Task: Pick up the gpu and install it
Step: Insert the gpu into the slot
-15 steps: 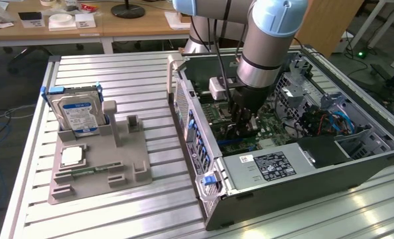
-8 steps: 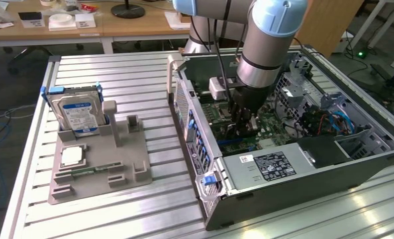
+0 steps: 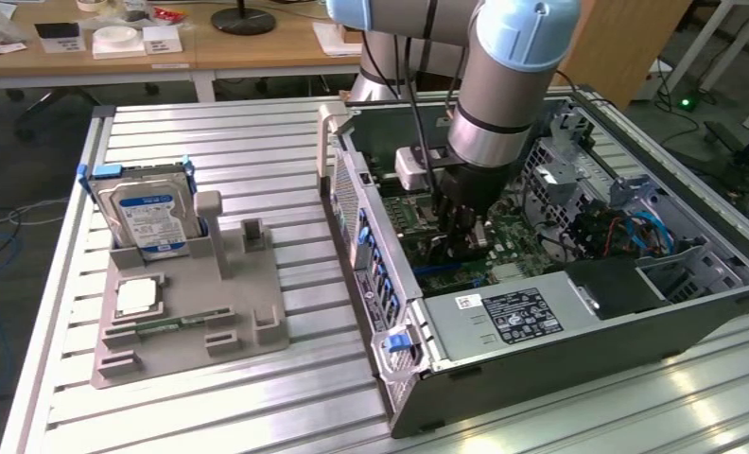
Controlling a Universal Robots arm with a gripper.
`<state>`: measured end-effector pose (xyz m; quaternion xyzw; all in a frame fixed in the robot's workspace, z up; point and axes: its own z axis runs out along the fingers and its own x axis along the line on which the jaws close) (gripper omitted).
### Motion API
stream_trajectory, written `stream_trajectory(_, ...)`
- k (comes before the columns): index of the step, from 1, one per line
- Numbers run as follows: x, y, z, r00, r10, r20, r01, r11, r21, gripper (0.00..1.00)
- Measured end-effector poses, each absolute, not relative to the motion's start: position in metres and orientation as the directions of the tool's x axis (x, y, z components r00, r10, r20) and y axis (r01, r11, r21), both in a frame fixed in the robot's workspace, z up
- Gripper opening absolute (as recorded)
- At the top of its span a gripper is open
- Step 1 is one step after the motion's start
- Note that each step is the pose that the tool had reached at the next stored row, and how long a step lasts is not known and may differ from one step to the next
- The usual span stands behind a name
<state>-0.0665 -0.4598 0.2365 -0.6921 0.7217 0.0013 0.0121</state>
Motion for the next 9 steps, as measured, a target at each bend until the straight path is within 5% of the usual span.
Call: stream_trajectory(9, -0.0664, -0.4592, 0.2355, -0.042, -0.999, -0.021, -0.999, 0.042, -0.015, 0.28)
